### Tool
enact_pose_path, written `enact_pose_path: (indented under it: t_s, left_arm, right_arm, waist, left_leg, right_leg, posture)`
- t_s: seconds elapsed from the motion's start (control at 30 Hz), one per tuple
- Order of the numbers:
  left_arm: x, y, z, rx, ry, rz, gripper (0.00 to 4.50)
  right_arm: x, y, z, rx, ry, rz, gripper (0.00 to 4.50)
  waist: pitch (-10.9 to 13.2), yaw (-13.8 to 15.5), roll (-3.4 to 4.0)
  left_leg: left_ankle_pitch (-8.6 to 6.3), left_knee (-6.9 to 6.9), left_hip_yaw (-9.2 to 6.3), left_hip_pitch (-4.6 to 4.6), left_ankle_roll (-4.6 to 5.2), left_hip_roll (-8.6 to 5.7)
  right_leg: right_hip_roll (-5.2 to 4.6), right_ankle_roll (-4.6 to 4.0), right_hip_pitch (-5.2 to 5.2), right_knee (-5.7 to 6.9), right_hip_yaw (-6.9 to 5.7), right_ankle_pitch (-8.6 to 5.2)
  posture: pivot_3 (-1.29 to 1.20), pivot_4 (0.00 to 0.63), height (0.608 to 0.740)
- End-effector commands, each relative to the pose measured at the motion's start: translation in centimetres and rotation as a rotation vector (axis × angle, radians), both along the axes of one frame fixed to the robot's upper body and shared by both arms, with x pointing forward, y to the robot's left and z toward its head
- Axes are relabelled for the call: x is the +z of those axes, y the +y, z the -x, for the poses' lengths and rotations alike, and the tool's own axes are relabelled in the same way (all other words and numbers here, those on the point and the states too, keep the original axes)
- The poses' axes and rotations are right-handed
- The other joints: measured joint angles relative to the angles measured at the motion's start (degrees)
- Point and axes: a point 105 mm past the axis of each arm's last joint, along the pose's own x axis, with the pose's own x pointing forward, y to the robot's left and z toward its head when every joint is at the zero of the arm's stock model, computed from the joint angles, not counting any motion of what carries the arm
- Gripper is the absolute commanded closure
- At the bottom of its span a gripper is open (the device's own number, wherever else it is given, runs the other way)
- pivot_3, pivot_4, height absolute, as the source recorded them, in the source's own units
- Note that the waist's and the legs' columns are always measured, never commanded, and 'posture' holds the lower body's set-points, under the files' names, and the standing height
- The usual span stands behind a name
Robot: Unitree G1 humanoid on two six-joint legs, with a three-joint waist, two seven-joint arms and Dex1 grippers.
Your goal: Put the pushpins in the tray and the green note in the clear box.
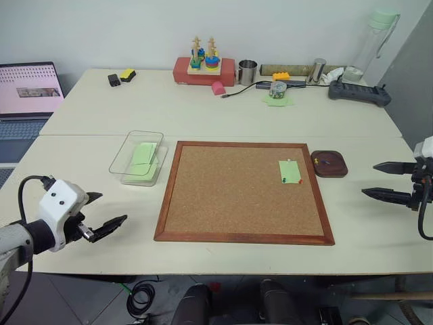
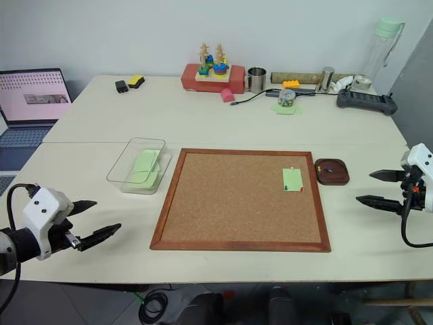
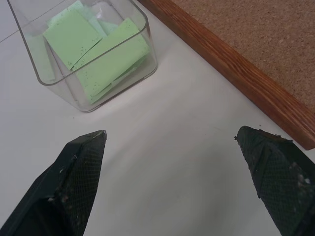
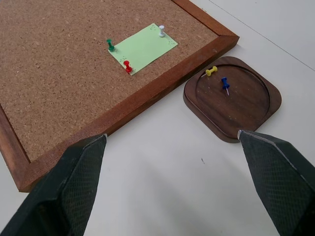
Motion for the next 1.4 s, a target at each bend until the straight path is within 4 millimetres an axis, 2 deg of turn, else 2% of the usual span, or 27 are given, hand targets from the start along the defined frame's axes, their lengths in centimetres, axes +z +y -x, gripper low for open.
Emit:
enact_pose_path:
  t_s: [0.03, 0.83, 1.03, 1.13, 1.17, 1.27, 1.4]
  left_arm:
    - [1.8, 0.1, -0.2, -0.003, -0.065, -0.009, 0.01]
    - [2.8, -0.2, -1.3, -0.002, -0.105, 0.027, 0.01]
    - [3.0, -1.4, -1.6, -0.046, -0.114, 0.038, 0.01]
    - [3.4, -2.6, -2.0, -0.1, -0.124, 0.06, 0.01]
    - [3.7, -3.5, -2.1, -0.139, -0.127, 0.07, 0.01]
    - [4.2, -6.8, -2.6, -0.268, -0.133, 0.094, 0.56]
    - [3.9, -11.1, -3.5, -0.422, -0.127, 0.126, 1.45]
  right_arm:
    - [1.2, 0.0, -0.1, 0.009, -0.033, 0.009, 0.0]
    - [0.9, 0.6, -0.8, 0.031, -0.063, -0.004, 0.0]
    - [0.8, 1.0, -0.7, 0.044, -0.066, -0.013, 0.0]
    - [0.8, 1.3, -0.5, 0.054, -0.069, -0.017, 0.0]
    - [0.8, 1.5, -0.4, 0.061, -0.072, -0.021, 0.0]
    - [1.1, 2.4, -0.2, 0.084, -0.083, -0.032, 0.0]
    - [1.2, 3.9, 0.0, 0.12, -0.098, -0.058, 0.0]
  waist:
    - [0.0, 0.0, 0.0]
    - [-0.01, -0.06, 0.0]
    - [-0.01, -0.08, 0.0]
    - [-0.01, -0.06, 0.01]
    - [-0.01, -0.06, 0.01]
    - [-0.01, 0.07, 0.01]
    - [-0.05, 0.13, 0.07]
  left_leg:
    - [0.0, 0.0, 0.0, 0.0, 0.0, 0.0]
    - [0.01, 0.1, 0.15, 0.03, 0.0, 0.0]
    - [0.01, 0.11, 0.17, 0.03, -0.01, 0.0]
    - [0.01, 0.13, 0.16, 0.03, -0.01, -0.01]
    - [0.01, 0.14, 0.16, 0.04, -0.01, -0.01]
    - [0.01, 0.19, 0.14, 0.03, -0.01, -0.02]
    - [0.02, 0.32, 0.15, 0.02, -0.01, -0.07]
  right_leg:
    - [0.0, 0.0, 0.0, 0.0, 0.0, 0.0]
    - [0.04, -0.13, 0.02, 0.11, 0.03, 0.26]
    - [0.05, -0.12, 0.03, 0.12, 0.05, 0.27]
    - [0.06, -0.12, 0.03, 0.15, 0.04, 0.28]
    - [0.06, -0.11, 0.03, 0.17, 0.05, 0.29]
    - [0.06, -0.07, 0.06, 0.18, 0.05, 0.31]
    - [0.07, 0.03, 0.12, 0.18, 0.11, 0.38]
  posture:
    - [0.0, 0.15, 0.74]
    - [0.0, 0.15, 0.74]
    - [0.0, 0.15, 0.74]
    - [0.0, 0.15, 0.74]
    - [0.0, 0.15, 0.74]
    - [0.0, 0.15, 0.74]
    - [0.0, 0.15, 0.74]
